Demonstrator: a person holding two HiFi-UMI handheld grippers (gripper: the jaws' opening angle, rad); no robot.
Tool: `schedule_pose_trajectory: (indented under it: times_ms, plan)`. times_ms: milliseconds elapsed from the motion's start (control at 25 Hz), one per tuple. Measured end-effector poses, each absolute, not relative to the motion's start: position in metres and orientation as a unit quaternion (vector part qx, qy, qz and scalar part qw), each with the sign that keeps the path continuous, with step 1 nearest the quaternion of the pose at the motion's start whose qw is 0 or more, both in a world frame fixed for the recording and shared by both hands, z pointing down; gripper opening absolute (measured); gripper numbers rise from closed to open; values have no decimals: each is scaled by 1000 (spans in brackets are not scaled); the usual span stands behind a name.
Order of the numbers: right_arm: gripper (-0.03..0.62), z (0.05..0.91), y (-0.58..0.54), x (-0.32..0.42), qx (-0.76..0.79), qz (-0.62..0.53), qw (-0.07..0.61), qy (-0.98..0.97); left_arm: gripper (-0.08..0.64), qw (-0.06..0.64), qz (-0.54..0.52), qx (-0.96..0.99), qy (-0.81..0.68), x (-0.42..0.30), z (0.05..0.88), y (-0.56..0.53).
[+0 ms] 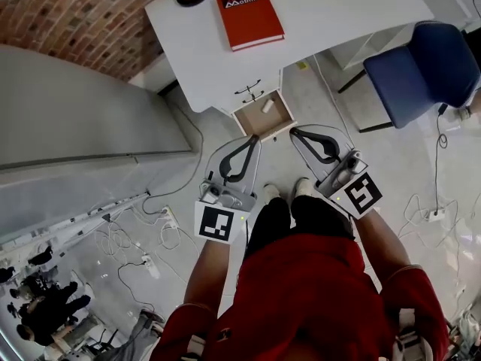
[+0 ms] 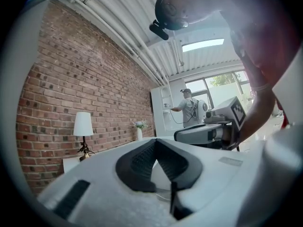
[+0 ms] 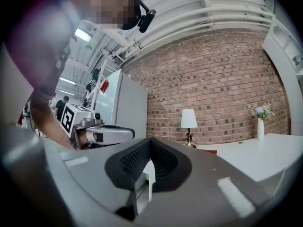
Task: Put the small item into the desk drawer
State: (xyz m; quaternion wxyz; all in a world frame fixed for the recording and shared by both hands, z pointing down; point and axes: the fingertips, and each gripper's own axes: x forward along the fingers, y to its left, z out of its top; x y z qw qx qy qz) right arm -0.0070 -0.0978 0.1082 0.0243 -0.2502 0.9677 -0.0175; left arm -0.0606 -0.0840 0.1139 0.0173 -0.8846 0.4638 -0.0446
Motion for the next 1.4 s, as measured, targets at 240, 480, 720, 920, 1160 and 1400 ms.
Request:
schedule_pose_trajectory:
  times_ms: [240,480,720,920,1160,1400]
  plan:
    - [11,77,-75,8,-255,-16,31,966,6,34,-40,-883,467,-54,78,-62]
    - [11,56,-52,22,-260,-5,46,965,6,48,-26,-881,469,-41,59,-37]
    - [11,44,-38,24,-266,11,53,962,6,54,-21,-882,468,-39,51,-26]
    - [11,52,-45,31,-278,6,51,959,6,50,-24,-884,465,-38,62,-35]
    - [11,47,-40,28,-284,9,44,958,6,55,-23,-885,461,-46,56,-33]
    - [11,40,-30,37,-288,12,42,957,6,58,-17,-885,462,-42,47,-23]
